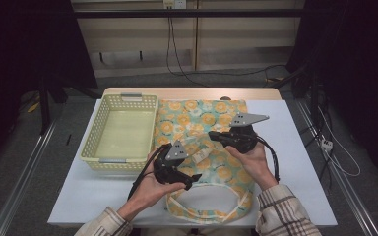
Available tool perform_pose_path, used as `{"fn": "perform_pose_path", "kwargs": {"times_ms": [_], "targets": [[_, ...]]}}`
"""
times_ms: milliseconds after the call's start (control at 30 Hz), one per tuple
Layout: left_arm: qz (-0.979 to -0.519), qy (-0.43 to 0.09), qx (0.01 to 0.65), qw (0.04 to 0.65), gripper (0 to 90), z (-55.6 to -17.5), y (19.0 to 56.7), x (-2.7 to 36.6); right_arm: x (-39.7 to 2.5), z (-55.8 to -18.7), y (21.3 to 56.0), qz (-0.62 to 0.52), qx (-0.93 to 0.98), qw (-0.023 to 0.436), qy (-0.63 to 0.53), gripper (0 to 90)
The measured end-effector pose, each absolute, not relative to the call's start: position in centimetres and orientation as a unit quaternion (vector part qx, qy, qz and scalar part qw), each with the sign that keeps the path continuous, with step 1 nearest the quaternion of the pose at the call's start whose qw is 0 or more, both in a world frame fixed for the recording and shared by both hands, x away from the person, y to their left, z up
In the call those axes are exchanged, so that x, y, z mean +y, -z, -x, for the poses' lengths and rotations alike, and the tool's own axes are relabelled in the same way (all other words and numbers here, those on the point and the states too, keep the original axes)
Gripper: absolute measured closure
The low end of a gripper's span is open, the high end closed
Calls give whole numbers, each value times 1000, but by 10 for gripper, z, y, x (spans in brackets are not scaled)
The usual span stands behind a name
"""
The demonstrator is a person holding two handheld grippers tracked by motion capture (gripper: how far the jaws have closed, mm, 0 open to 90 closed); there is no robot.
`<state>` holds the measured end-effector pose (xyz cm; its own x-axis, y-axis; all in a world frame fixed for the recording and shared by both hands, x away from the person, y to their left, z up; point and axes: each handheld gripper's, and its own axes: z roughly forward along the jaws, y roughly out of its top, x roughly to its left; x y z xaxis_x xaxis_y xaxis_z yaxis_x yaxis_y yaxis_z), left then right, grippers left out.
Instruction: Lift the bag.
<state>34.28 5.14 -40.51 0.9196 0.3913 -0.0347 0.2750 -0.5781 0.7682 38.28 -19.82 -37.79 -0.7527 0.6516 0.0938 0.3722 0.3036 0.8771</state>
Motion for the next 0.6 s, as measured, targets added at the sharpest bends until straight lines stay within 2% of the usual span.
{"fn": "perform_pose_path", "kwargs": {"times_ms": [100,300,400,500,600], "targets": [[-890,-61,174,416,56,-335,409,56,-198,-384,378,-322,795,140,-494,900],[-901,-39,146,407,103,-319,413,57,-197,-383,379,-325,794,139,-494,900],[-905,-21,132,404,175,-308,416,61,-197,-383,380,-325,794,138,-494,900],[-908,-13,128,399,176,-299,418,62,-194,-382,380,-321,797,138,-493,900],[-915,-6,109,388,225,-291,420,60,-193,-381,379,-318,798,139,-493,900]]}}
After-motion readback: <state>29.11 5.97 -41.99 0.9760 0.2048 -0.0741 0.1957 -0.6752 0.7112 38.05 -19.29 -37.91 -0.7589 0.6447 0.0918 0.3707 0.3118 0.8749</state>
